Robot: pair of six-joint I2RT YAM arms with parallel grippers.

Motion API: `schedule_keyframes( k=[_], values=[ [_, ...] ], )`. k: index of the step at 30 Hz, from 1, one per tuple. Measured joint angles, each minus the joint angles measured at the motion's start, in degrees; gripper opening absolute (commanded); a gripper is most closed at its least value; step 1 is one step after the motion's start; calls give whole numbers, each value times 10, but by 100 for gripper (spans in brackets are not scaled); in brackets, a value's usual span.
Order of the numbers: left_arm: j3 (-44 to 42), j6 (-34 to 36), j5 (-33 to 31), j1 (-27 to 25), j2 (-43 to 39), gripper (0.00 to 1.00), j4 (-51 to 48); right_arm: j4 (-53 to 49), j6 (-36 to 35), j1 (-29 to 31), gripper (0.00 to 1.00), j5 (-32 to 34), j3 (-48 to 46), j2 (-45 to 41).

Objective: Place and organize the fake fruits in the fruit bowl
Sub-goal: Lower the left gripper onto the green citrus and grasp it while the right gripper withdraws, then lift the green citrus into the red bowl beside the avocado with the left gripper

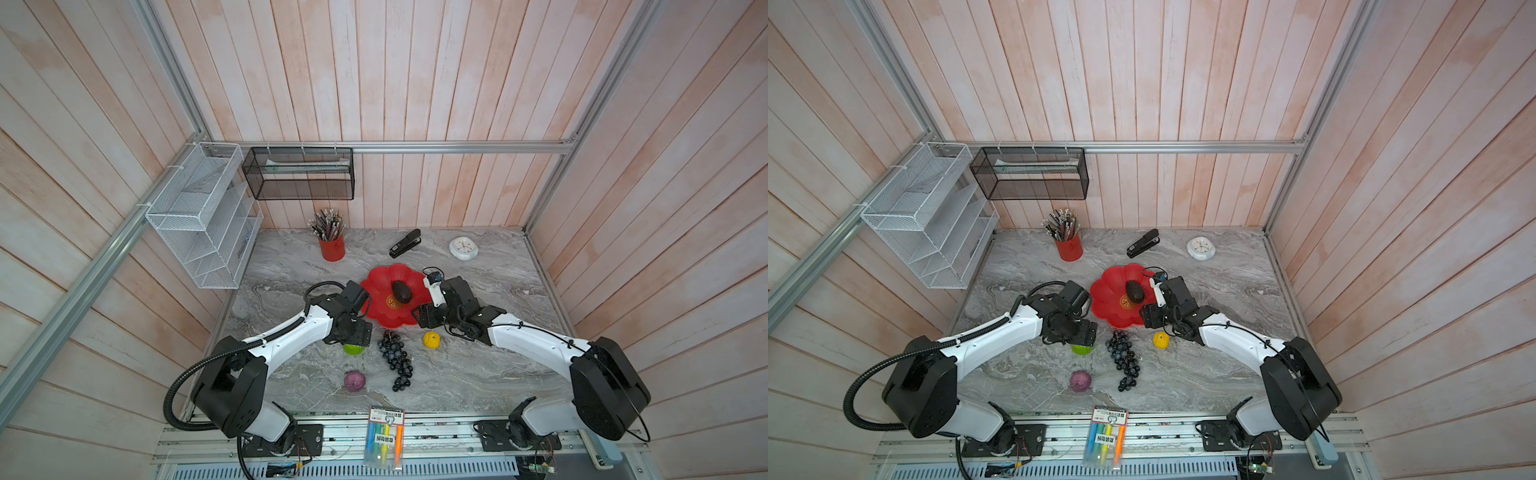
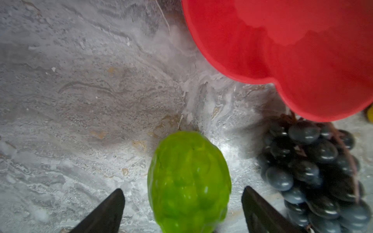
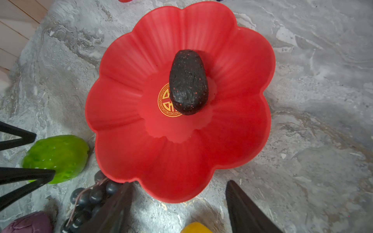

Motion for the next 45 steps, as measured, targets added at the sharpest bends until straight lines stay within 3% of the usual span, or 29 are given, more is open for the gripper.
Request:
schedule_keyframes(
  k=[18,23,31,37,45],
  values=[
    [-12,8,5,0,37,71,41,14,4,0,73,-4,0,-17],
    [-21,6,11,0,31,57,51,16,5,0,72,-3,-1,-17],
    [-40,2,22,0,9,56,58,19,9,0,71,-2,-3,-25],
    [-50,-7,24,5,-51,55,42,21,11,0,71,18,-10,-68],
    [52,-2,33,22,-58,52,7,46,28,0,69,35,-16,-88]
  ],
)
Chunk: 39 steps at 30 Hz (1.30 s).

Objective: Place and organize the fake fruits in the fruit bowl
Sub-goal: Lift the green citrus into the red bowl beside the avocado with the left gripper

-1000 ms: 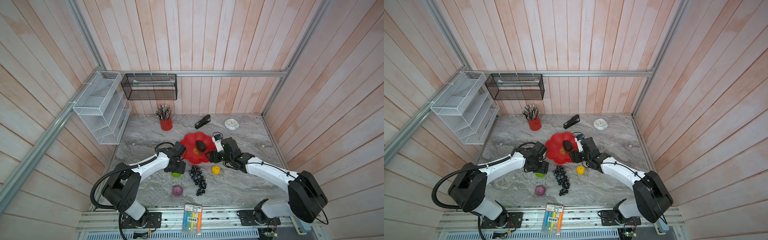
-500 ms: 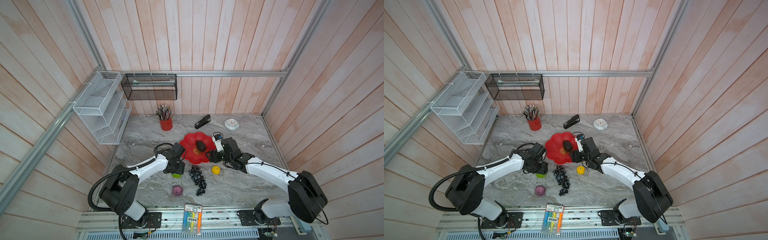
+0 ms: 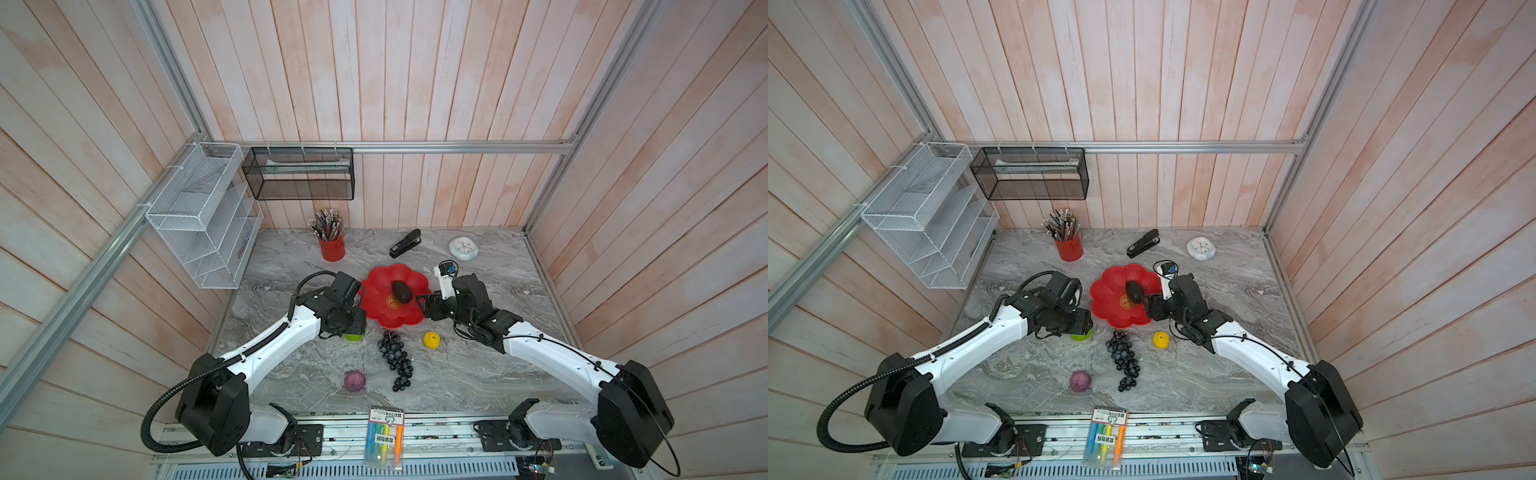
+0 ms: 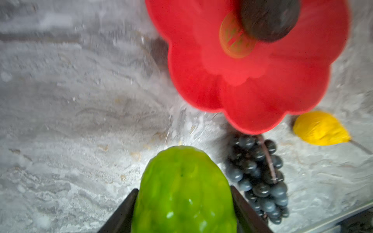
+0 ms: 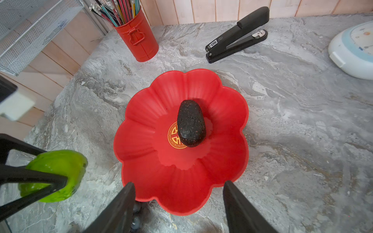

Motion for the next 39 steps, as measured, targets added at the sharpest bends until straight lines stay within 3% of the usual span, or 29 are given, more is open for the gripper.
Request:
schedule_keyframes(
  k=[8,17,28,39],
  values=[
    [189,18,-1,0,164,47,3,-28,-12,0,69,-2,6,-7],
    [294,30,-12,1,328,47,9,-50,-18,0,69,0,-7,-71],
    [327,25,-15,1,390,48,29,-73,-26,-1,69,-7,-31,-73],
    [334,21,-16,1,402,59,42,-85,-34,-1,69,-9,-42,-84]
  ],
)
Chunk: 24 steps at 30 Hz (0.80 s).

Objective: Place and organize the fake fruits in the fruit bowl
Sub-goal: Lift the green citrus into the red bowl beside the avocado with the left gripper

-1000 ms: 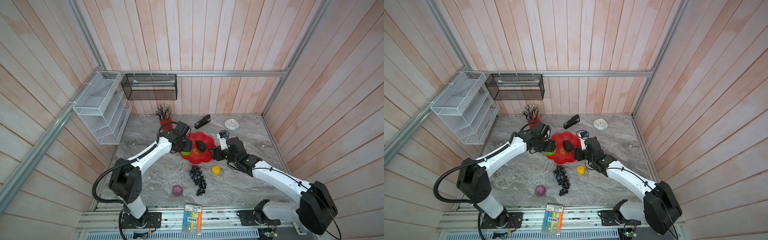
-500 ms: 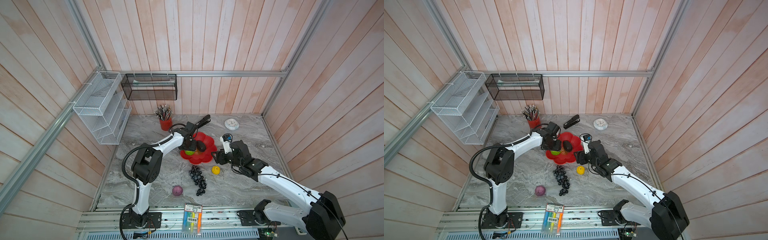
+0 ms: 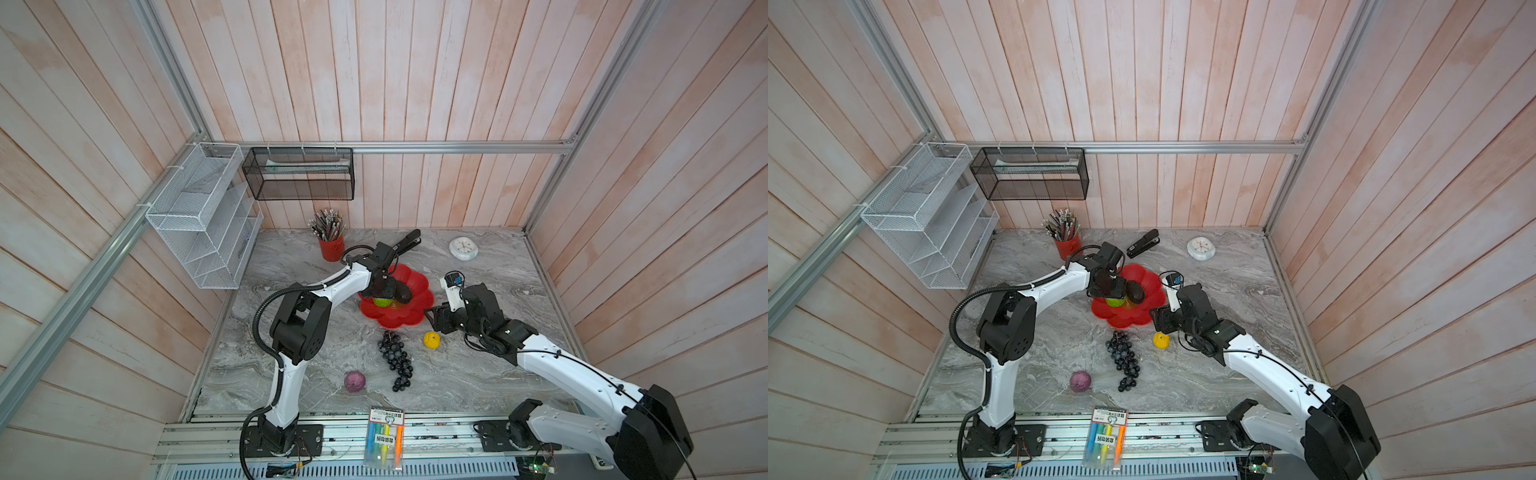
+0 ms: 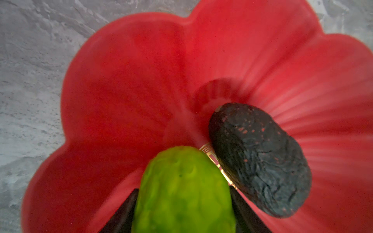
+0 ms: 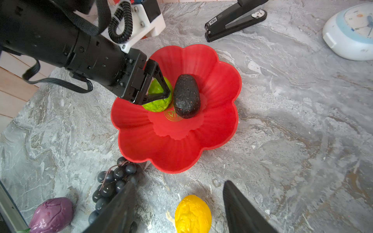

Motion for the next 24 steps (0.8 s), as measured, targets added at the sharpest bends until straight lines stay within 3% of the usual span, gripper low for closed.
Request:
schedule_keyframes(
  k=[6,14,24],
  values=[
    [0,0,0,0,1,61,12,-3,0,0,69,-1,-1,-5],
    [0,-2,2,0,2,82,16,-6,0,0,69,-2,-3,-5],
    [0,9,-4,0,-21,83,17,-15,1,0,68,-7,-4,-9]
  ],
)
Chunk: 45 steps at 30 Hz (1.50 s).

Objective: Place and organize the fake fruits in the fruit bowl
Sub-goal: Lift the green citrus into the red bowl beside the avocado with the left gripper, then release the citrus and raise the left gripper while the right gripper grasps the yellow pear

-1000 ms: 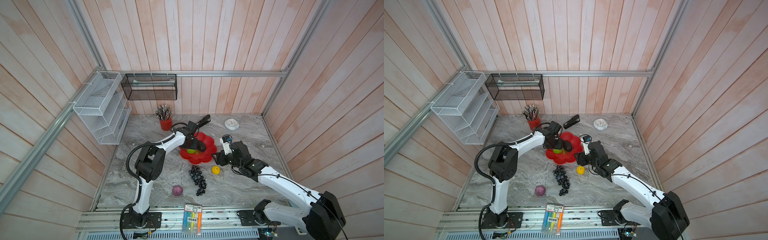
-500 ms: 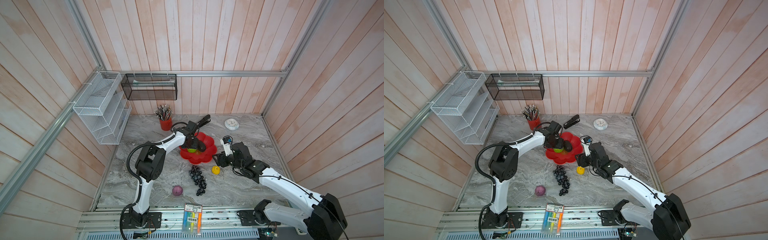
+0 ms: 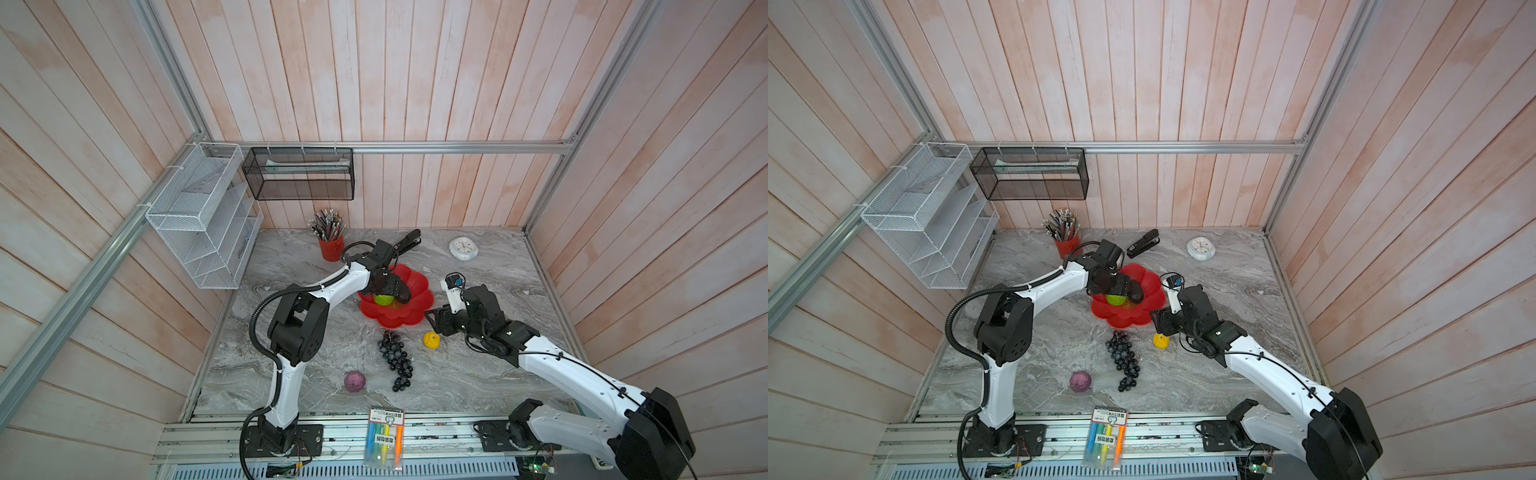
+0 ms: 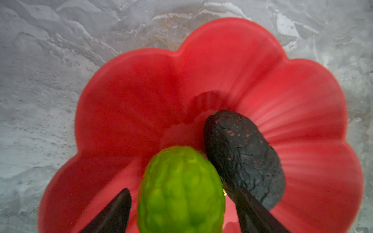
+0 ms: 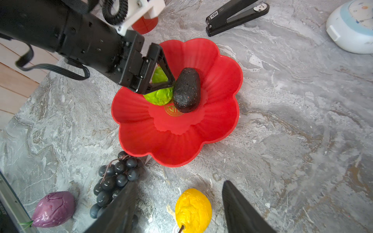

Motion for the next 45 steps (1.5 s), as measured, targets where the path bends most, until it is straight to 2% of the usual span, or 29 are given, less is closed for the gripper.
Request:
schedule_keyframes(
  k=[4,8,11,16,20,26,30,35,40,45],
  values=[
    [-16,3,-9,0,-46,83,2,-19,0,0,68,-3,0,-1],
    [-77,2,-11,-5,-127,82,10,-33,9,1,68,-10,0,-8],
    [-140,-6,-12,-17,-200,82,26,-48,21,13,70,-6,0,-14],
    [-257,-40,-11,-30,-314,81,66,-84,39,69,72,36,-7,-7],
    [-323,-64,-14,-30,-362,81,92,-90,48,87,72,54,-15,36],
    [-355,-68,-27,-28,-379,81,113,-104,49,87,71,90,-10,129],
    [-355,-61,-28,-21,-378,81,125,-104,42,80,66,94,9,171],
    [-355,-58,-28,-17,-374,81,134,-92,33,66,60,91,18,190],
    [-361,-58,-28,-14,-372,81,143,-87,28,66,59,88,20,209],
    [-362,-56,-28,-10,-369,81,143,-77,19,66,50,84,22,218]
  ],
)
